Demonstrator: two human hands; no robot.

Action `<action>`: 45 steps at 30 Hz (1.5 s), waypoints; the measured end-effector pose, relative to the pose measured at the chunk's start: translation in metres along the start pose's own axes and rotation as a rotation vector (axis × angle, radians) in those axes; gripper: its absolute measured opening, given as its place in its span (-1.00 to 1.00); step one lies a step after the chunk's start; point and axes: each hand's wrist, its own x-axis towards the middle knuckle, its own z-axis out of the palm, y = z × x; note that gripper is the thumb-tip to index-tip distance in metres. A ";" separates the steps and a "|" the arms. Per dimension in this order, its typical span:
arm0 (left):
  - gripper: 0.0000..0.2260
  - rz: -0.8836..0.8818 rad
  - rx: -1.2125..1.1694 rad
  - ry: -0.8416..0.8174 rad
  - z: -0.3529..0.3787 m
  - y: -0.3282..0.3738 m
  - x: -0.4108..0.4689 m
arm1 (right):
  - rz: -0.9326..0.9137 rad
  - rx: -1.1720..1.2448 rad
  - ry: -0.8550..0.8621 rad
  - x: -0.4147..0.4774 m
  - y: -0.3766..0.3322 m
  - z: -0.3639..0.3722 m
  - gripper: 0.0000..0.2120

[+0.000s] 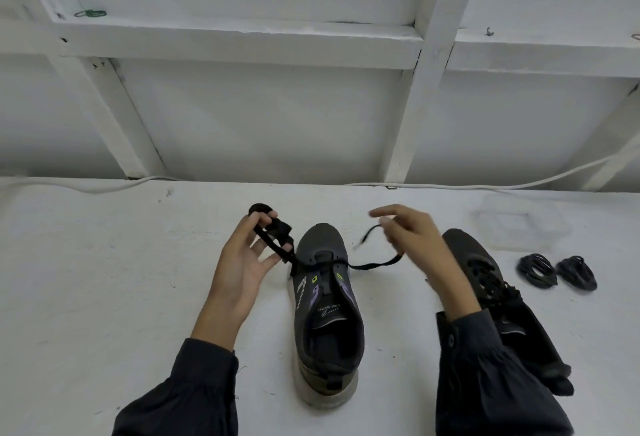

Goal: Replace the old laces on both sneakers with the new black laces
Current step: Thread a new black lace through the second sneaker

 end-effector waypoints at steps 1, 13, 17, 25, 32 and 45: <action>-0.83 -0.007 -0.015 -0.040 0.005 0.001 -0.003 | 0.002 0.030 -0.094 -0.003 -0.008 0.012 -0.85; -0.81 -0.005 0.065 -0.164 0.004 0.013 -0.011 | -0.079 0.142 -0.352 -0.007 -0.046 0.048 -0.80; -0.80 -0.040 -0.063 -0.209 0.011 0.012 -0.012 | -0.068 0.099 -0.456 -0.006 -0.047 0.046 -0.82; -0.82 -0.060 -0.130 -0.219 0.017 0.014 -0.014 | -0.088 0.129 -0.420 -0.007 -0.041 0.065 -0.87; -0.85 -0.069 -0.153 0.030 -0.016 0.012 -0.002 | 0.069 0.490 0.155 0.020 -0.042 0.025 -0.86; -0.92 -0.006 -0.156 0.239 -0.046 0.005 0.011 | 0.154 0.777 0.511 0.031 -0.030 -0.024 -0.80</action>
